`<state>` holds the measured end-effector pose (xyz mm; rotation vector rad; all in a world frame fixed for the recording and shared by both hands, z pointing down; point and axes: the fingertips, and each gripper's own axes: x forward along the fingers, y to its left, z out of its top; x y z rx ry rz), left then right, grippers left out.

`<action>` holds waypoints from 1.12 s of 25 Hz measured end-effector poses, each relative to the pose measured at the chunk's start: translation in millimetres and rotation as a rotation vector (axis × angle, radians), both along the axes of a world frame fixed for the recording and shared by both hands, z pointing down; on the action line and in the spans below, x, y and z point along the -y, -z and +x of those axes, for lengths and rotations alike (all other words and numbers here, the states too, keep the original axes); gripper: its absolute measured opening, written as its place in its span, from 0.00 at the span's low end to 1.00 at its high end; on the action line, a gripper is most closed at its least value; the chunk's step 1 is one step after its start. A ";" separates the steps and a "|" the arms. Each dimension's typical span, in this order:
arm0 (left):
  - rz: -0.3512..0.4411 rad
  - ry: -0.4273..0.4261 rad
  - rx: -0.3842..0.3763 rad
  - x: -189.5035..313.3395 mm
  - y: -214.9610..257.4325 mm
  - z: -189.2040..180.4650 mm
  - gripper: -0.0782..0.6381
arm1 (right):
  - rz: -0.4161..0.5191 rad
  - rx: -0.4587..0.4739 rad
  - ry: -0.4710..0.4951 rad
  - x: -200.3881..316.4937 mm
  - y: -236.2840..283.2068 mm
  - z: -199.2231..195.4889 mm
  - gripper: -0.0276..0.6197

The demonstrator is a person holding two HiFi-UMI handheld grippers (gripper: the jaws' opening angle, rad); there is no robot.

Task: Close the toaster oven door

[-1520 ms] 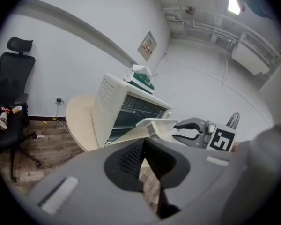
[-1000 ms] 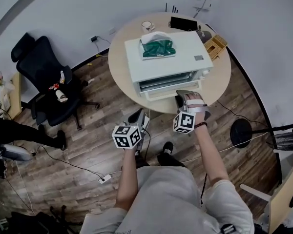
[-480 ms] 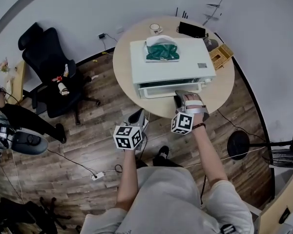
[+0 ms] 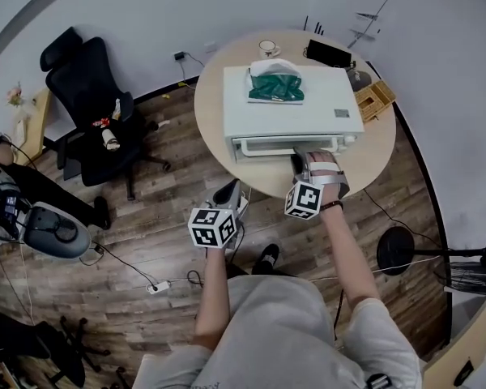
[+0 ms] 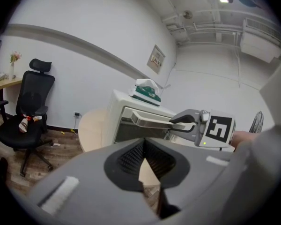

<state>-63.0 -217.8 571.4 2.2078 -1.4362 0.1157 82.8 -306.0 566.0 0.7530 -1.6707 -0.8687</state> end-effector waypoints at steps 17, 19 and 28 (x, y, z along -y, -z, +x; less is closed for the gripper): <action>0.021 0.026 0.033 0.0 8.4 3.7 0.19 | -0.019 0.014 0.010 7.8 1.3 -2.2 0.21; 0.026 0.023 0.035 0.4 10.6 5.2 0.19 | -0.024 0.014 0.012 8.0 1.3 -2.4 0.21; 0.032 0.002 0.068 10.2 12.9 13.4 0.19 | -0.042 0.086 -0.010 6.9 0.1 -2.5 0.21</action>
